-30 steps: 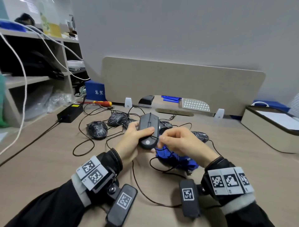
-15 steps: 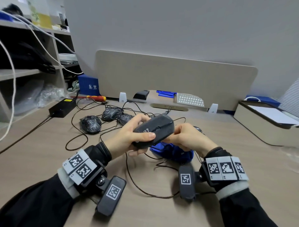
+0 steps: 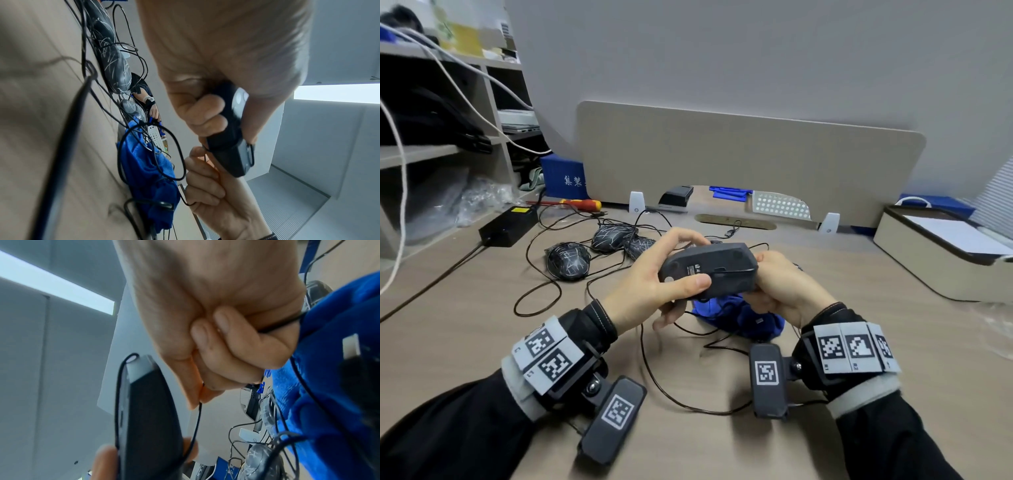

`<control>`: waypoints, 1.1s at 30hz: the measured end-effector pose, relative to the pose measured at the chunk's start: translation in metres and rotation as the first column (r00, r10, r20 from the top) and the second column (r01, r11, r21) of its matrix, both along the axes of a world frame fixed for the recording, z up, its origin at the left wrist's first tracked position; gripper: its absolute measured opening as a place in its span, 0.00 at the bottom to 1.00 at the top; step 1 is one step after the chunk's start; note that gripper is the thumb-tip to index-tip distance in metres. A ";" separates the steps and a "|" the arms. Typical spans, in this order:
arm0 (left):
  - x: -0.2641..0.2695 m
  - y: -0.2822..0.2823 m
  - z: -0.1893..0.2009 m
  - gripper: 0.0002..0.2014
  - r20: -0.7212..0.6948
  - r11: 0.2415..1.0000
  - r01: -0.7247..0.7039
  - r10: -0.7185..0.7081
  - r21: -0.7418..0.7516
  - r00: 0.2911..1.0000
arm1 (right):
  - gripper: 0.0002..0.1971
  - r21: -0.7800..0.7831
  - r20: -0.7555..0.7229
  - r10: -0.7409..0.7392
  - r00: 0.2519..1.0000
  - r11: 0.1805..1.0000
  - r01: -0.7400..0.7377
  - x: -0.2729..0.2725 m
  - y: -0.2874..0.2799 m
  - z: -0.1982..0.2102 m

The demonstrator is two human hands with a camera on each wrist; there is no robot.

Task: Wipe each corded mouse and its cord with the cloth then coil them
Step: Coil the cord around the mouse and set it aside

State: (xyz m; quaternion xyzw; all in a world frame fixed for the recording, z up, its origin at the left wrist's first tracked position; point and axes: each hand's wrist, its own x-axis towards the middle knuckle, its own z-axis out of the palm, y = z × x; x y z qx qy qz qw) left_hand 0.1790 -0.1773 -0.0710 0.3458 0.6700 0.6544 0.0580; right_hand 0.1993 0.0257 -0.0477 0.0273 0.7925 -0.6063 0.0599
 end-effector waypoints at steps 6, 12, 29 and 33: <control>0.001 -0.001 0.002 0.19 0.003 0.993 0.115 -0.115 -0.036 0.993 | 0.24 0.091 0.086 0.048 0.995 0.994 -0.056 0.000 -0.005 0.000; -0.001 -0.002 0.007 0.21 -0.048 0.971 0.050 -0.063 -0.232 0.997 | 0.28 0.083 0.050 0.064 0.997 0.994 -0.068 0.004 -0.010 0.005; 0.021 0.004 0.010 0.22 -0.159 0.989 0.128 -0.139 -0.074 0.977 | 0.15 0.321 -0.181 0.066 0.981 0.947 -0.004 0.000 -0.020 0.003; 0.020 0.005 0.009 0.22 -0.123 0.987 0.137 -0.146 -0.081 0.982 | 0.16 0.278 -0.207 0.040 0.978 0.960 0.019 -0.002 -0.018 0.001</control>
